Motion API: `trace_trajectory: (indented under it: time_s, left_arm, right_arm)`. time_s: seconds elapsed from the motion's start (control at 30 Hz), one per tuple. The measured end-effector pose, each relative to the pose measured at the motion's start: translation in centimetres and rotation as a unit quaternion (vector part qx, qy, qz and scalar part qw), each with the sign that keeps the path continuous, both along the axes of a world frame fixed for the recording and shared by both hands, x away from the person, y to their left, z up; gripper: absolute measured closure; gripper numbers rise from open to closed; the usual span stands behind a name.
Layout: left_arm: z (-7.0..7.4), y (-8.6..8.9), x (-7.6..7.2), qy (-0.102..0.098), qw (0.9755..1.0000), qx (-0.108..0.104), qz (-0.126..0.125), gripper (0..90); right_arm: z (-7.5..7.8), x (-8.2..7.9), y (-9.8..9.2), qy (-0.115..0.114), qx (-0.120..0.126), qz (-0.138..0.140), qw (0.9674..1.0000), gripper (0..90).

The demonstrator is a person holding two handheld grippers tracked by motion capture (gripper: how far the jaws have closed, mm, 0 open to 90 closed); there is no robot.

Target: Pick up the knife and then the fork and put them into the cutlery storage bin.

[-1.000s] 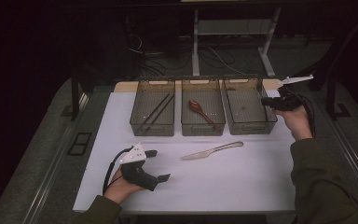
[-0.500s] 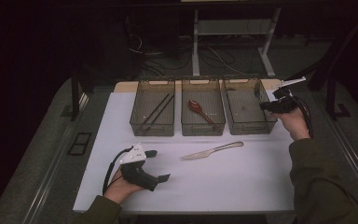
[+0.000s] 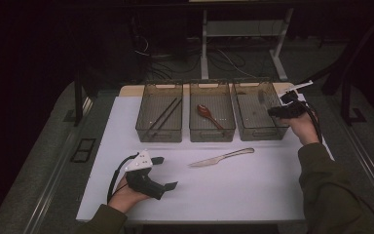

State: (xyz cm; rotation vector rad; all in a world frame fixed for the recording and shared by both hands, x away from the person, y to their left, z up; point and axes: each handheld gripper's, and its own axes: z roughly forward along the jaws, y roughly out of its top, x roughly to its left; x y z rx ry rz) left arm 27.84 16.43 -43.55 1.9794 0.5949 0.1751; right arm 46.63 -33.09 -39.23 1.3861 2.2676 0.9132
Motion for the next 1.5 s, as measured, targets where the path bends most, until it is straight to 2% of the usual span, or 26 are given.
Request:
trace_trajectory:
  time_s: [0.17,0.3,0.47,0.73,0.93,1.17,1.23,1.37,1.5]
  left_arm:
    - [0.0,0.0,0.0,0.0,1.0,0.0,0.0,0.0]
    - [0.0,0.0,0.0,0.0,1.0,0.001,0.0,0.0]
    - [0.0,0.0,0.0,0.0,1.0,0.001,0.0,0.0]
    - [0.1,0.0,-0.1,-0.001,1.0,0.002,0.0,0.0]
    - [0.1,0.1,-0.1,-0.001,1.0,0.001,0.002,0.0]
    - [0.1,0.1,-0.1,-0.001,1.0,0.001,0.003,0.0]
    - [0.1,0.1,-0.1,-0.001,1.0,0.002,0.003,0.0]
    - [0.1,0.1,-0.1,-0.002,1.0,0.002,0.004,0.0]
    - [0.1,0.1,-0.1,-0.001,1.0,0.001,0.003,0.0]
  right_arm:
    - [0.4,-0.2,-0.1,-0.009,0.026,0.004,0.9996,62.0]
    - [1.0,-0.7,-0.1,-0.015,0.037,0.007,0.9992,57.2]
    - [2.2,-2.2,0.3,-0.026,0.065,0.016,0.9974,57.2]
    - [3.5,-4.8,1.7,-0.034,0.101,0.068,0.9921,63.6]
    - [3.7,-6.7,3.0,-0.045,0.099,0.104,0.9886,71.3]
    - [3.2,-8.5,4.1,-0.037,0.094,0.149,0.9836,84.3]
    - [2.9,-8.9,4.6,-0.034,0.087,0.157,0.9831,87.7]
    - [2.2,-9.1,5.4,-0.024,0.081,0.172,0.9815,88.8]
    - [1.1,-8.9,6.3,-0.01,0.062,0.178,0.982,88.9]
